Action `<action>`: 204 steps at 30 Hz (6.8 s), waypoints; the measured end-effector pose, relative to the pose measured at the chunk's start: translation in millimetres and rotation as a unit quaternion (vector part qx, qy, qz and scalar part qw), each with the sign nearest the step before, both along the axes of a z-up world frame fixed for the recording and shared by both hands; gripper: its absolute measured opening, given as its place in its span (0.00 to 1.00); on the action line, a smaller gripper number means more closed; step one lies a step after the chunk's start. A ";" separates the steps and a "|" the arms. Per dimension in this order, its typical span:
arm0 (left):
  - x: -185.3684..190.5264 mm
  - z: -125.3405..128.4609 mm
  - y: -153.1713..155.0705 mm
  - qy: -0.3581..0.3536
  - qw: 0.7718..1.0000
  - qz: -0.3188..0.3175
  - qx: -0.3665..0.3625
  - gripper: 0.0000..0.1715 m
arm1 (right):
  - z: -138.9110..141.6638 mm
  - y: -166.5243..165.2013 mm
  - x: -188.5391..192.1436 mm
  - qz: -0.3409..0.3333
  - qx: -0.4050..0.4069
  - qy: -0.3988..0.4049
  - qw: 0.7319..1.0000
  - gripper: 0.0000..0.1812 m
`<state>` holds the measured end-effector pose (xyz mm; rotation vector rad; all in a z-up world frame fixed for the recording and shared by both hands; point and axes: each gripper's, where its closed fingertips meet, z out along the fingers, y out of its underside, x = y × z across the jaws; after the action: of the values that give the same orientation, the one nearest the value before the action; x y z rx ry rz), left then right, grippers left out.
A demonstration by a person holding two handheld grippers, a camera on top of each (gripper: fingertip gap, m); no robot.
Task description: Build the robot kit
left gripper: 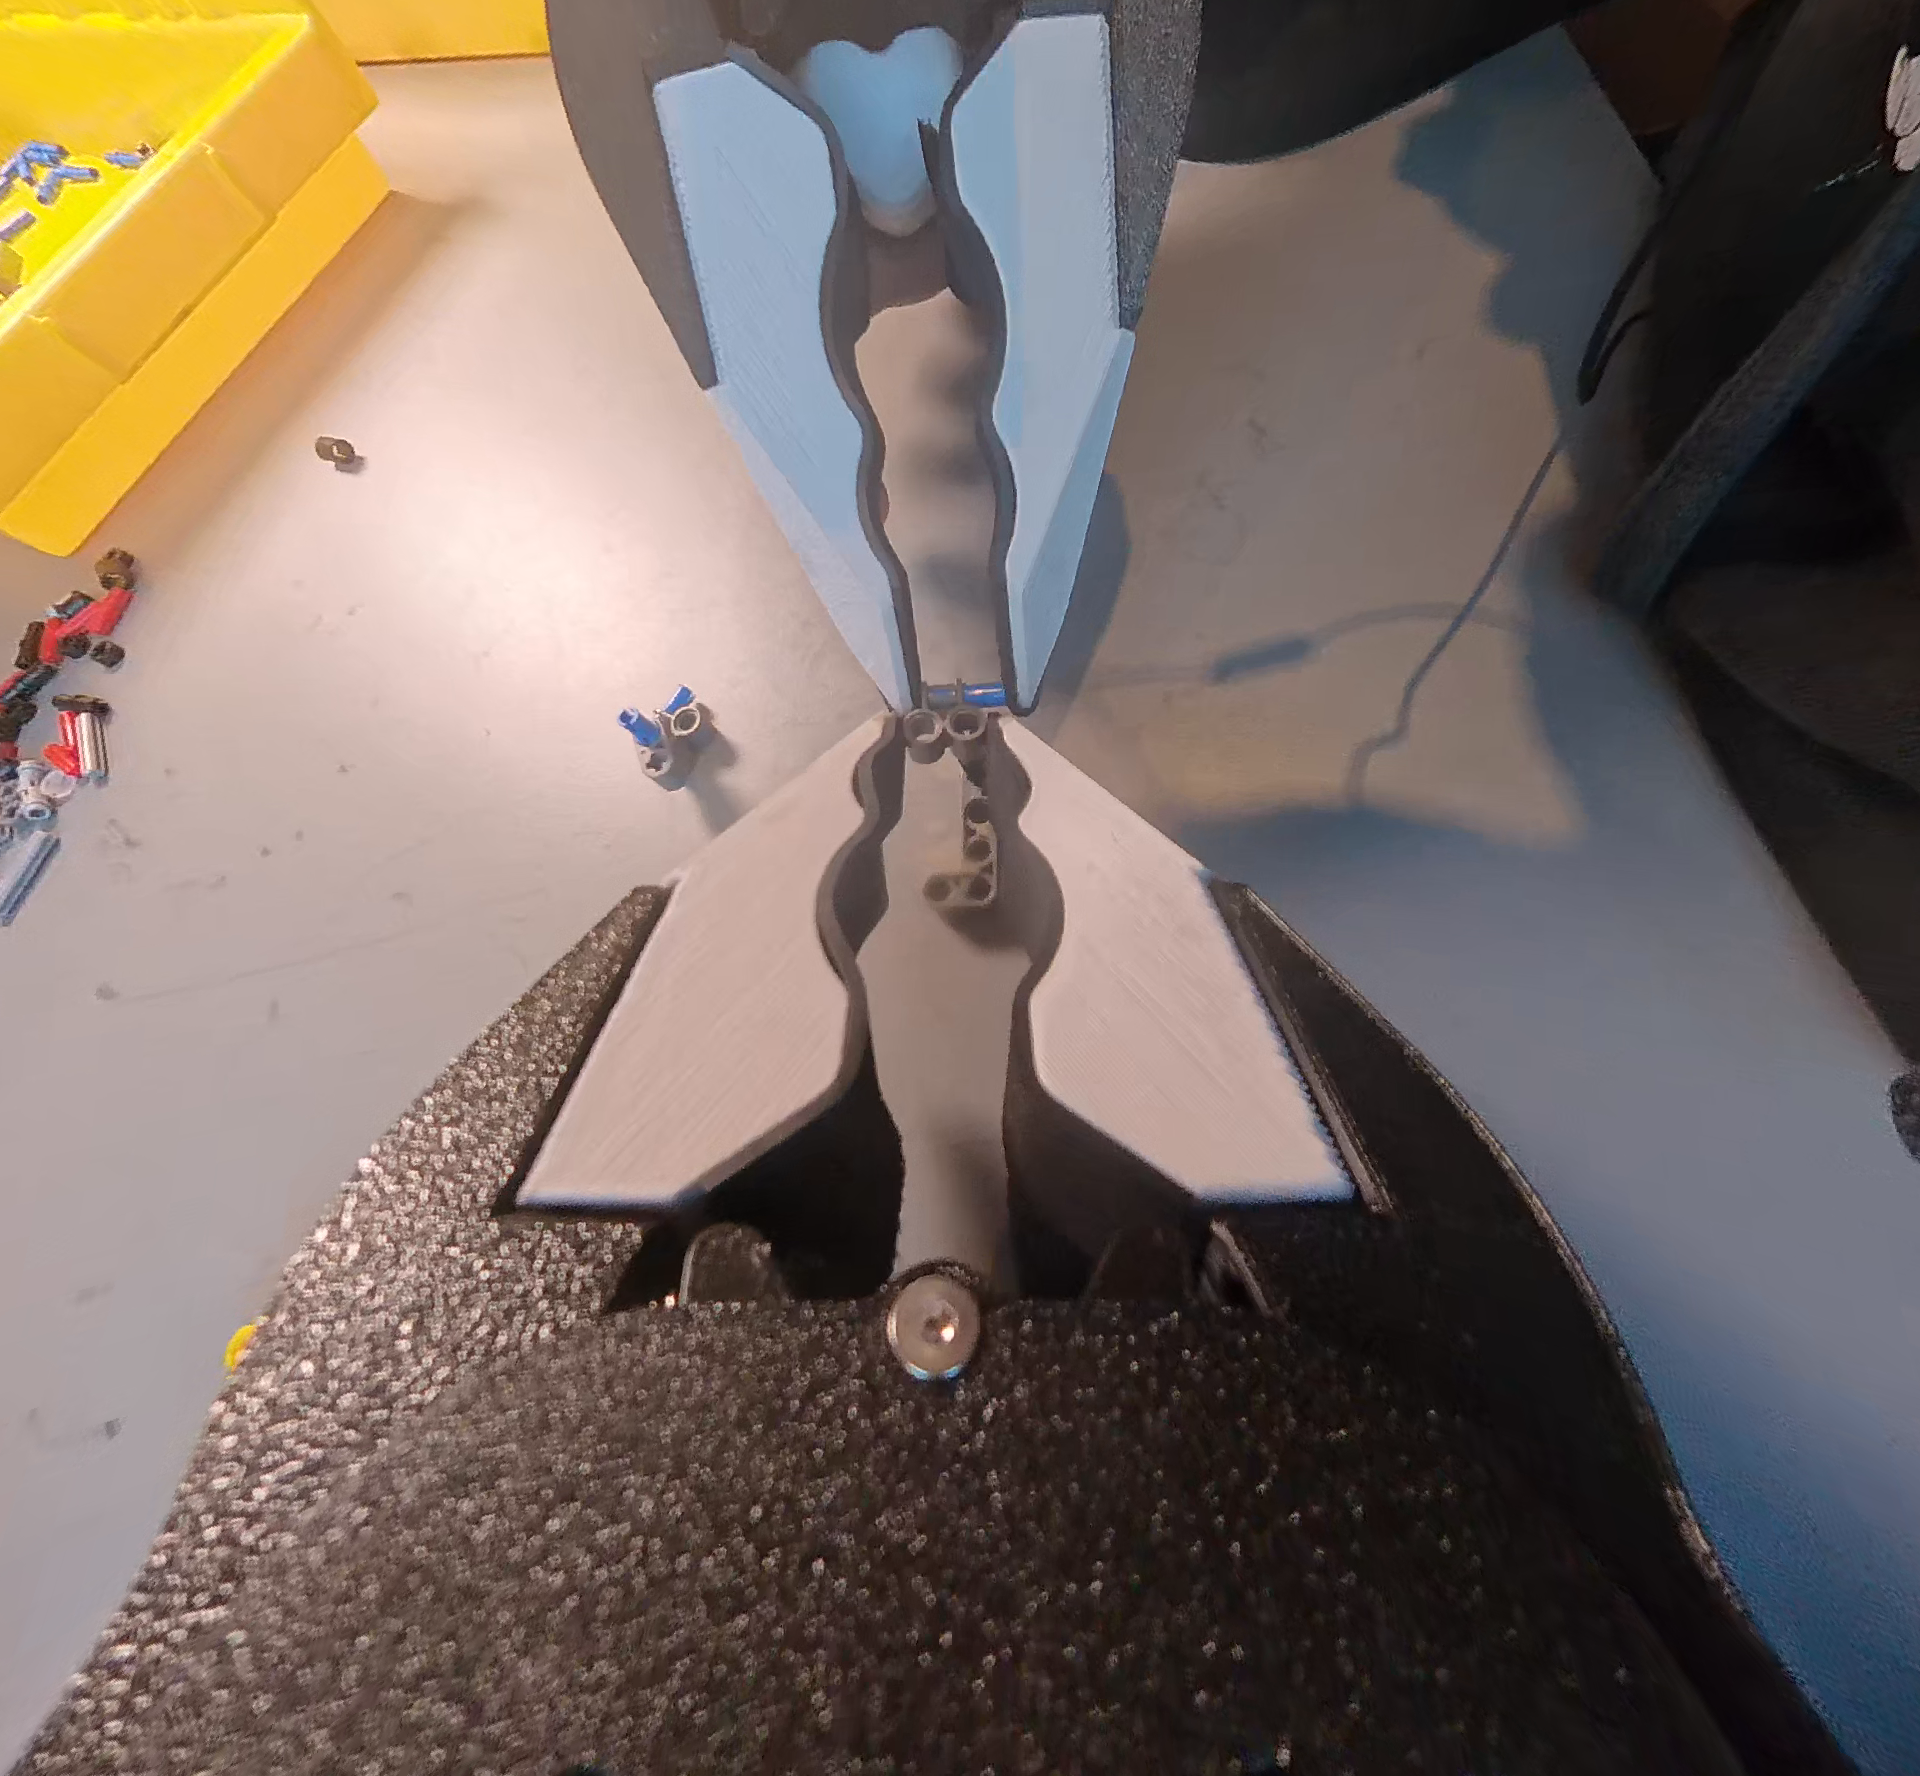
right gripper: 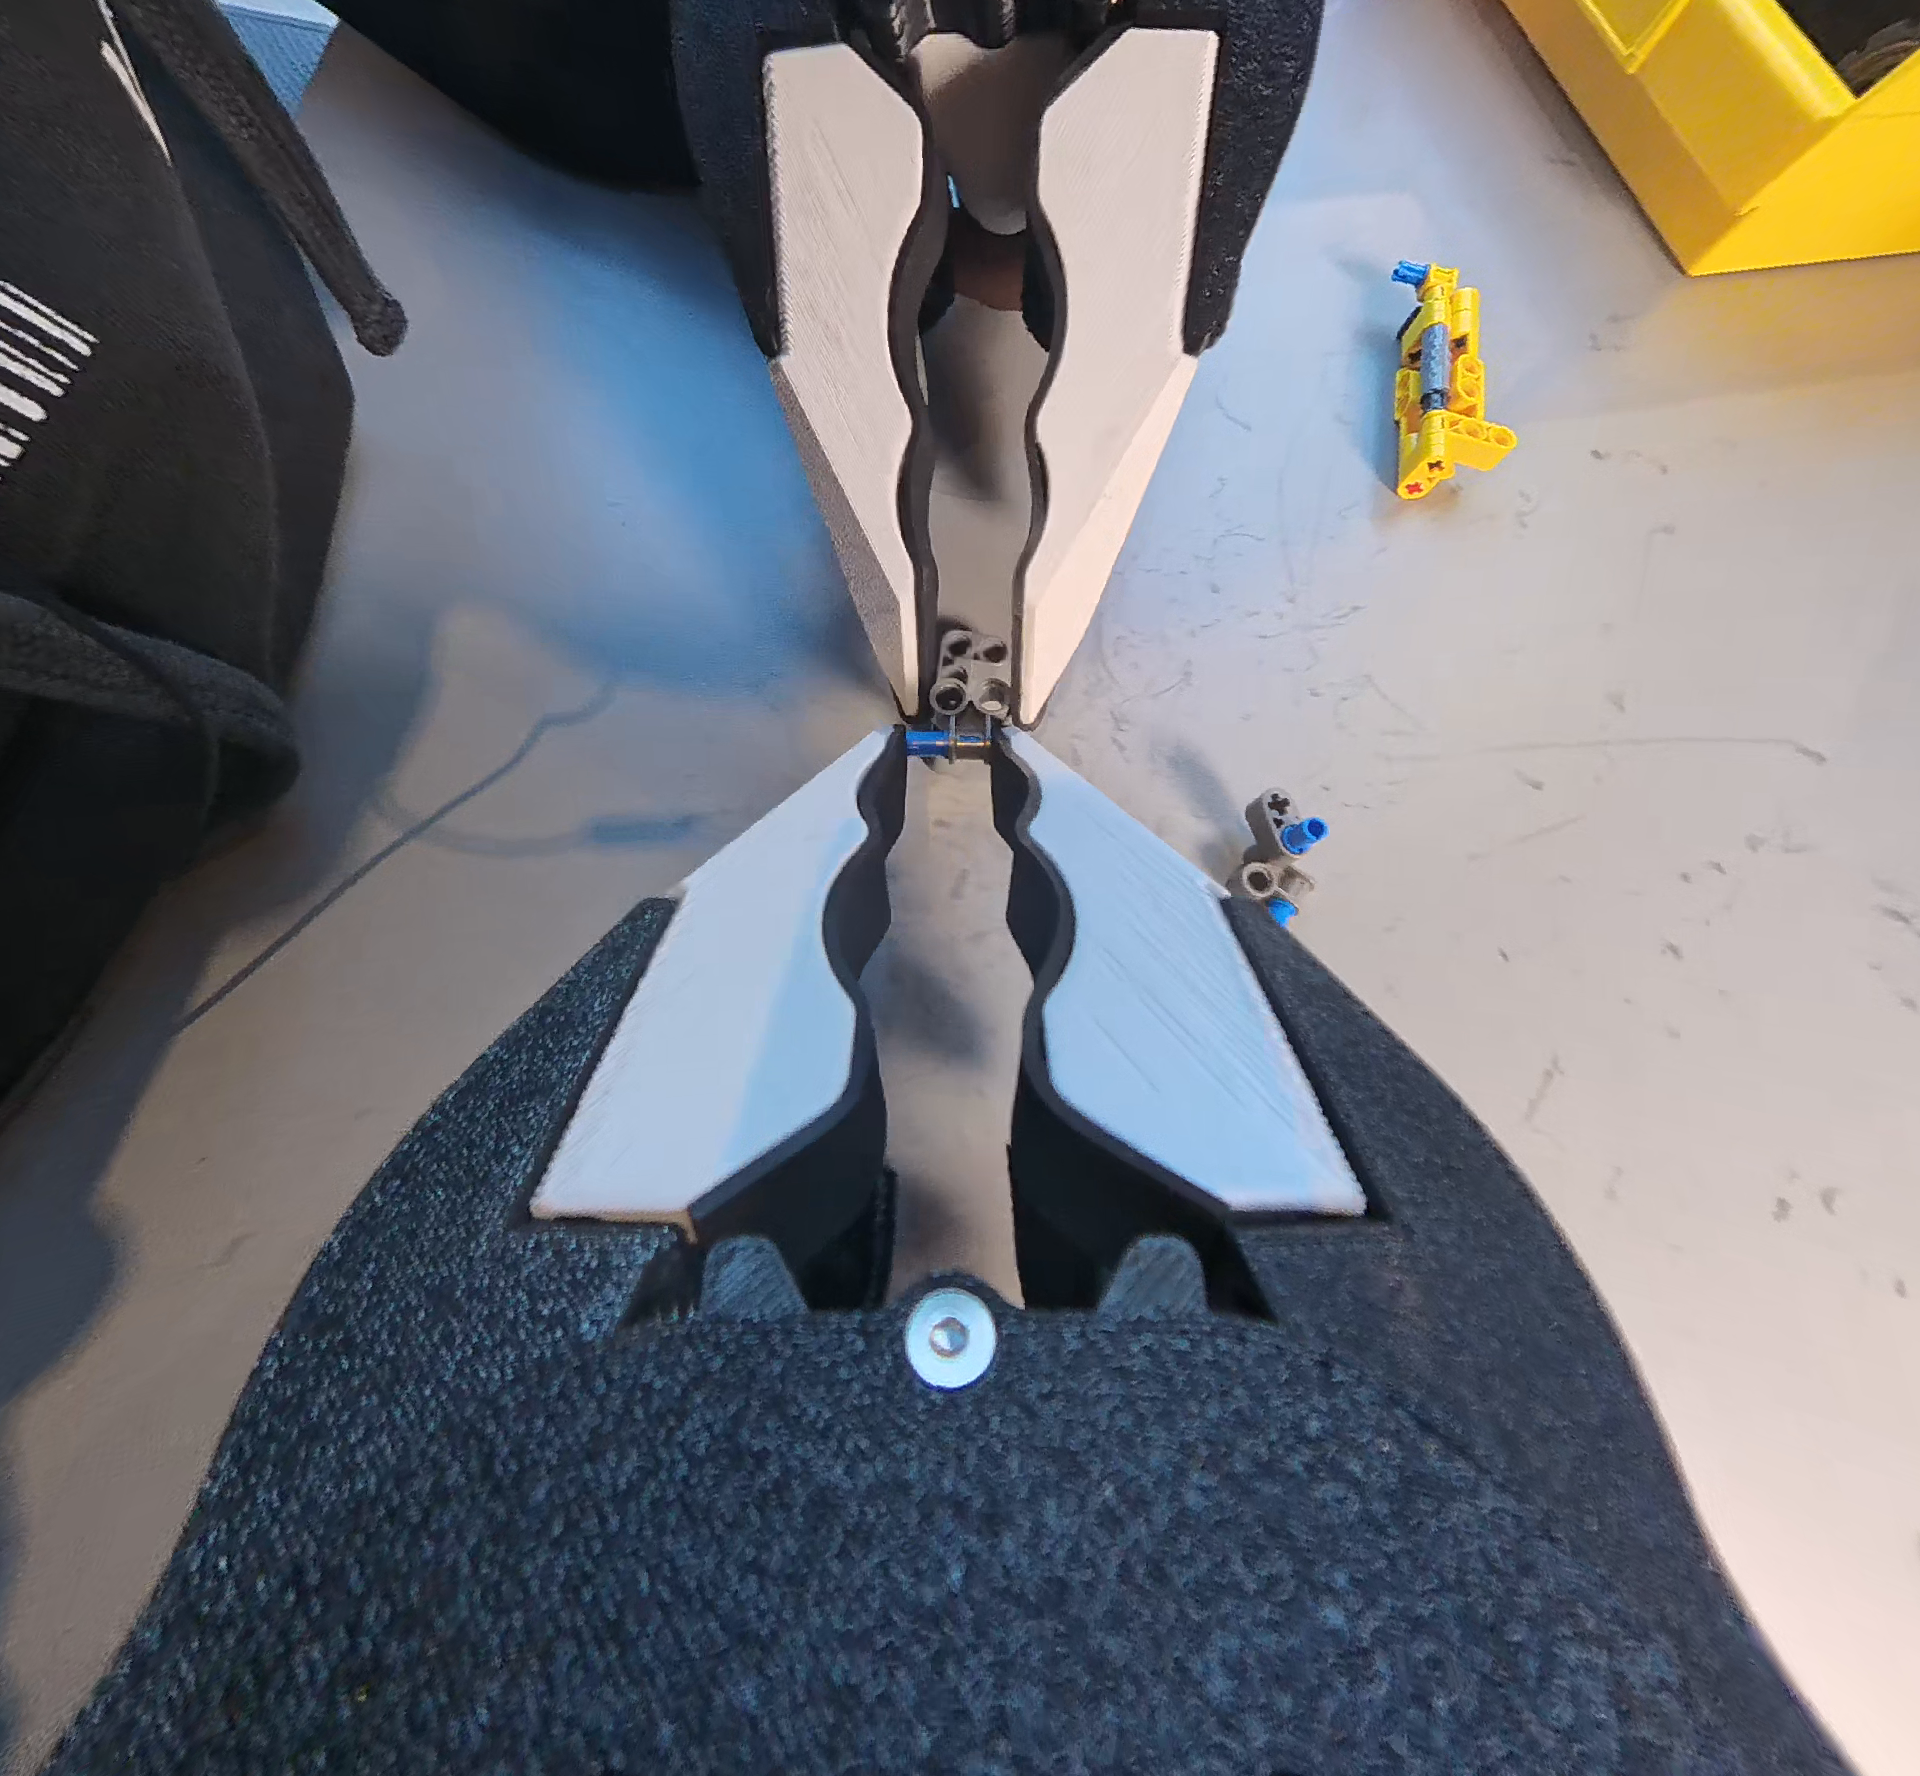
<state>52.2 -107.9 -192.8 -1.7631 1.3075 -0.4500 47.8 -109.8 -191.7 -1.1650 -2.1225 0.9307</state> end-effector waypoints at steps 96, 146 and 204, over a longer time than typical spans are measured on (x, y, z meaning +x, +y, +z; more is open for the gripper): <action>-6.8 90.2 7.6 -0.165 0.978 0.043 0.122 0.04 | 94.4 1.9 -4.3 -0.024 0.082 0.255 0.963 0.22; 12.9 102.7 -29.7 -0.142 0.982 -0.025 0.120 0.05 | 106.6 -33.0 8.8 0.062 -0.066 0.298 0.950 0.12; -16.9 60.4 25.8 -0.254 0.955 0.120 -0.100 0.19 | 52.5 32.4 3.2 -0.041 -0.074 0.145 0.986 0.09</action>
<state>35.3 -82.1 -132.4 -1.7820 0.6956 -0.8521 51.0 -77.4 -139.2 -1.1025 -1.7862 1.1597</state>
